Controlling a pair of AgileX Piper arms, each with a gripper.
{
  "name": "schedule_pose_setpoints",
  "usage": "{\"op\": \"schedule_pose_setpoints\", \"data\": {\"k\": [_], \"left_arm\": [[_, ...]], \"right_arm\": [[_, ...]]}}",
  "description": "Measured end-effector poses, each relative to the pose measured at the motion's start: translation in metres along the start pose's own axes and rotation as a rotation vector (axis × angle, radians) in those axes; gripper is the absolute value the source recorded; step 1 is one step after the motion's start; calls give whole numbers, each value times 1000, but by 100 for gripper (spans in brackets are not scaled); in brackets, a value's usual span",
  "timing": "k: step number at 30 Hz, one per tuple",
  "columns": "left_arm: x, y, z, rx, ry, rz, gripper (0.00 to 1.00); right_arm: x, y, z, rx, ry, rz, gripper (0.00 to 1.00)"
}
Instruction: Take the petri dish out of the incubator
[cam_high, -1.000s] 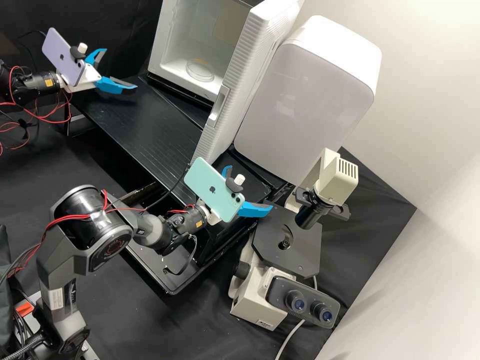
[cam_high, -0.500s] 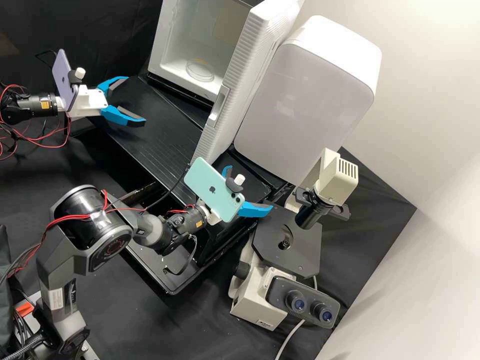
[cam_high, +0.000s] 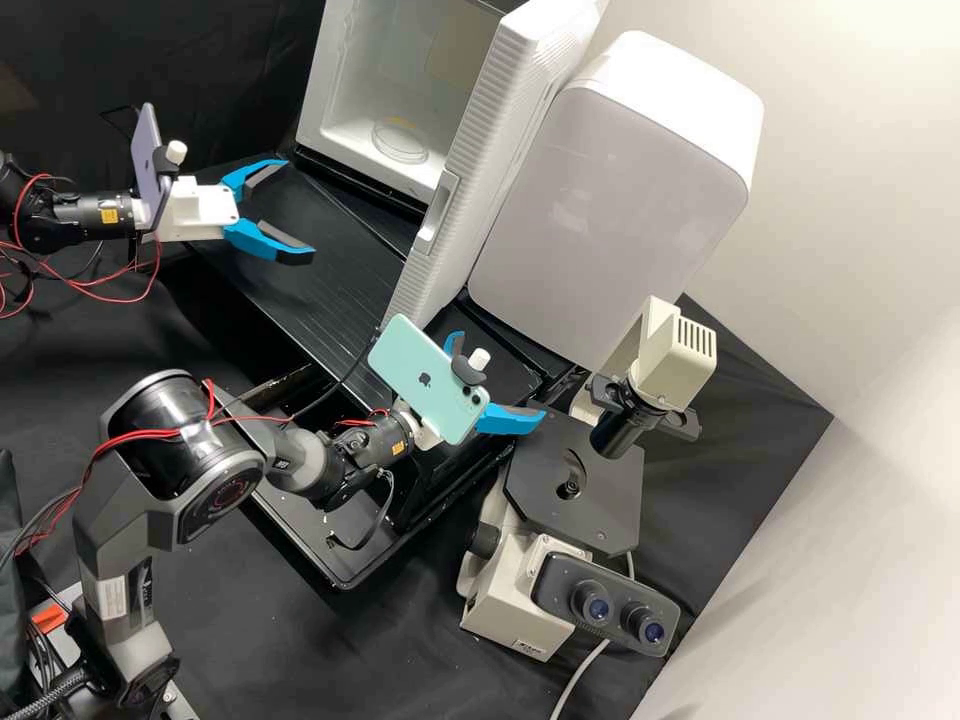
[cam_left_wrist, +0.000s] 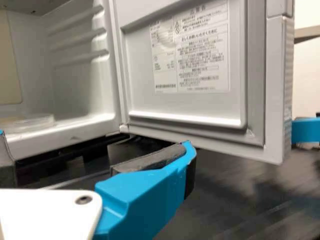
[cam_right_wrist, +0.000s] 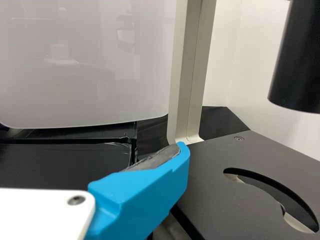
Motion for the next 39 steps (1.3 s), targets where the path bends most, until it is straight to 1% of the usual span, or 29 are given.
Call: {"op": "schedule_pose_setpoints", "data": {"k": [5, 8, 10, 11, 18, 20, 23, 27, 30, 32, 35, 39], "left_arm": [[24, 6, 0, 2, -4, 24, 100], [38, 7, -2, -2, 5, 11, 100], [50, 9, -4, 1, 8, 1, 100], [56, 11, -5, -4, 14, -4, 100], [87, 23, -16, -6, 46, 0, 100], [96, 25, -22, -16, 73, -3, 100], [103, 29, -28, -27, 101, -11, 100], [111, 35, -37, -36, 132, -5, 100], [116, 35, -43, -57, 160, -8, 100], [120, 36, -46, -64, 174, -7, 100], [125, 36, -47, -76, 188, -30, 100], [132, 40, -48, -87, 198, -36, 100]], "right_arm": [[0, 0, 0, 0, 0, 0, 100], [0, 0, 0, 0, 0, 0, 100], [0, 0, 0, 0, 0, 0, 100], [0, 0, 0, 0, 0, 0, 100], [0, 0, 0, 0, 0, 0, 100], [0, 0, 0, 0, 0, 0, 100], [0, 0, 0, 0, 0, 0, 100], [0, 0, 0, 0, 0, 0, 100], [0, 0, 0, 0, 0, 0, 100], [0, 0, 0, 0, 0, 0, 100], [0, 0, 0, 0, 0, 0, 100], [0, 0, 0, 0, 0, 0, 100]]}}
